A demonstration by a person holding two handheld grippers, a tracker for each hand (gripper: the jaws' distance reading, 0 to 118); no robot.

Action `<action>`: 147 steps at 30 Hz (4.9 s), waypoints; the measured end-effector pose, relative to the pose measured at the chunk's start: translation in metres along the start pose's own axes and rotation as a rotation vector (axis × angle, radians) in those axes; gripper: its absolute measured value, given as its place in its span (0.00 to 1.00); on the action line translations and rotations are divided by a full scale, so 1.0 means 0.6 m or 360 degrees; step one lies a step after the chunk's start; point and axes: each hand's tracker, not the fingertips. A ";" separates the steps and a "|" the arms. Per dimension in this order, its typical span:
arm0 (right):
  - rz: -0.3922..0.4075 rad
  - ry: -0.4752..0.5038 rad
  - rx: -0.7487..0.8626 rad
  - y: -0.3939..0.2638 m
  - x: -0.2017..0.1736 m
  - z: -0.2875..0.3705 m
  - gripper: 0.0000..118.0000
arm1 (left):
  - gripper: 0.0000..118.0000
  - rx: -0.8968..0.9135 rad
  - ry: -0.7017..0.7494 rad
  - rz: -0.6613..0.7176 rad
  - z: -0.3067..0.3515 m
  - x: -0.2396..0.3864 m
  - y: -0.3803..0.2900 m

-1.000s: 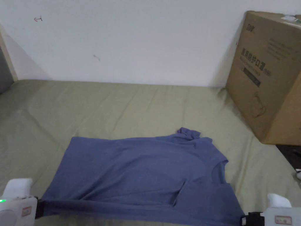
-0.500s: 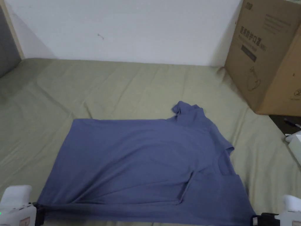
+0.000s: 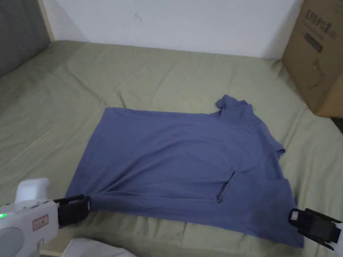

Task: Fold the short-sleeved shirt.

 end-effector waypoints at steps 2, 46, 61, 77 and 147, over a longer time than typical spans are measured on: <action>0.0080 -0.0022 0.0034 -0.007 -0.017 0.007 0.09 | 0.29 0.0019 0.0008 -0.0055 0.012 0.005 -0.018; 0.0262 -0.0180 -0.0196 -0.026 0.035 -0.088 0.77 | 0.00 -0.0113 0.0198 -0.0203 -0.034 0.047 -0.013; 0.0320 -0.0148 -0.0224 -0.007 0.029 -0.100 0.05 | 0.00 -0.0157 0.0233 -0.0211 -0.041 0.034 0.001; 0.0269 -0.0081 -0.0129 0.204 -0.024 -0.181 0.05 | 0.00 -0.0063 0.0251 -0.0217 -0.160 0.056 0.221; 0.0675 -0.0098 -0.0319 0.145 -0.018 -0.304 0.18 | 0.03 -0.0340 0.0318 -0.0145 -0.193 0.049 0.172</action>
